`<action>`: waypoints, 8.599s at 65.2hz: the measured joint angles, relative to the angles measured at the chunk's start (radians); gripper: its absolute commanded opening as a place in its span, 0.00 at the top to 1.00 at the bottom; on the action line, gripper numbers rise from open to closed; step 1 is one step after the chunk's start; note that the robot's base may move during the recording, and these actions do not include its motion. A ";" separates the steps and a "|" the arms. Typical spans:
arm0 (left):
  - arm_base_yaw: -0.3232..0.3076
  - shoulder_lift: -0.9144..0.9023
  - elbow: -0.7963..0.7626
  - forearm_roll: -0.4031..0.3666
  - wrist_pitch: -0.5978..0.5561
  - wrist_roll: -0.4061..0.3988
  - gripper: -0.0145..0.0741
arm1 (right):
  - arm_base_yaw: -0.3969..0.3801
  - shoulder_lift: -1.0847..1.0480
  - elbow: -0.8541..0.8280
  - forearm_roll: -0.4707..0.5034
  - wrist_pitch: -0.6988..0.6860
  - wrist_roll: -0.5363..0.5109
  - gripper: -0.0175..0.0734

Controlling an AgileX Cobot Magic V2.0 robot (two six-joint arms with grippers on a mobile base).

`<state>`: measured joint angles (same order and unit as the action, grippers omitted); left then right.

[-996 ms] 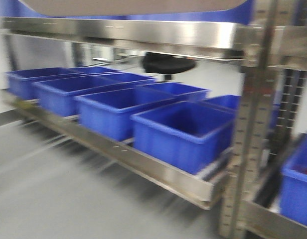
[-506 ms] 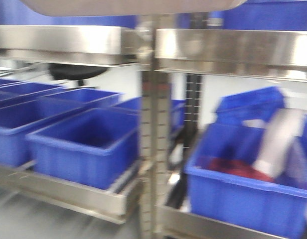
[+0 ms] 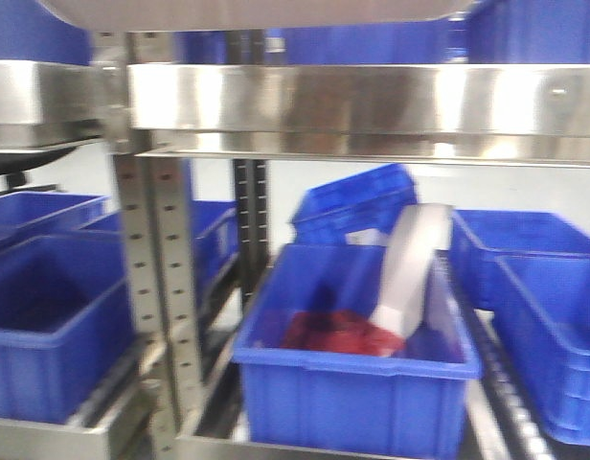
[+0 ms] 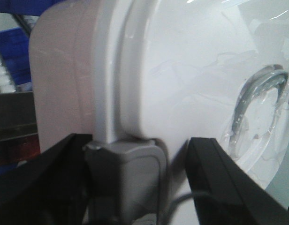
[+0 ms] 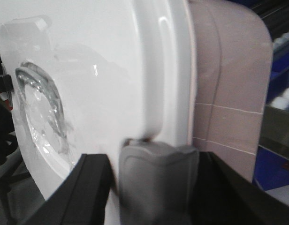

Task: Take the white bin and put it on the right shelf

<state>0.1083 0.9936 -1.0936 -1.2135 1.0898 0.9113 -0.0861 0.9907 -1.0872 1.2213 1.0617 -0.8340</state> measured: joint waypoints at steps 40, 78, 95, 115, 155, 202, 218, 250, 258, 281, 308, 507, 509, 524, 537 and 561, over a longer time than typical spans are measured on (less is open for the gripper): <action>0.000 0.000 0.000 0.000 0.000 0.000 0.53 | 0.000 0.000 0.000 0.000 0.000 0.000 0.39; 0.000 0.000 0.000 0.000 0.000 0.000 0.53 | 0.000 0.000 0.000 0.000 0.000 0.000 0.39; 0.000 0.000 0.000 0.000 0.000 0.000 0.53 | 0.000 0.000 0.000 0.000 0.000 0.000 0.39; 0.000 0.000 0.000 0.000 0.000 0.000 0.53 | 0.000 0.000 0.000 0.000 0.000 0.000 0.39; 0.000 0.000 0.000 0.000 0.000 0.000 0.53 | 0.000 0.000 0.000 0.000 0.000 0.000 0.39; 0.000 0.000 0.000 0.000 0.000 0.000 0.53 | 0.000 0.000 0.000 0.000 0.000 0.000 0.39; 0.000 0.000 0.000 0.000 0.000 0.000 0.54 | 0.000 0.000 0.000 0.000 0.000 0.000 0.39; -0.017 0.201 -0.163 -0.101 0.000 -0.002 0.54 | -0.002 0.199 -0.173 0.120 -0.062 0.042 0.39; -0.053 0.295 -0.230 -0.101 -0.012 -0.002 0.54 | -0.010 0.285 -0.215 0.125 -0.064 0.045 0.39; -0.122 0.493 -0.275 -0.124 -0.128 -0.002 0.54 | -0.010 0.428 -0.224 0.128 -0.115 0.049 0.39; -0.130 0.578 -0.275 -0.159 -0.191 -0.002 0.54 | -0.008 0.530 -0.224 0.163 -0.130 0.073 0.38; -0.083 0.176 0.008 0.409 -0.756 -0.386 0.97 | 0.025 0.160 0.172 -0.268 -0.771 0.219 0.74; -0.083 0.151 0.058 0.409 -0.777 -0.381 0.97 | 0.025 0.136 0.206 -0.268 -0.783 0.200 0.74; -0.083 -0.091 0.362 0.409 -0.845 -0.323 0.97 | 0.025 -0.112 0.435 -0.268 -0.828 0.091 0.74; -0.083 -0.366 0.539 0.409 -0.845 -0.267 0.97 | 0.025 -0.391 0.593 -0.268 -0.794 0.083 0.74; -0.083 -0.868 0.728 0.409 -0.803 -0.221 0.97 | 0.025 -0.866 0.701 -0.270 -0.735 0.083 0.73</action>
<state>0.0258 0.1259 -0.3656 -0.8044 0.2870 0.6899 -0.0611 0.1248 -0.3863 0.9511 0.3269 -0.7514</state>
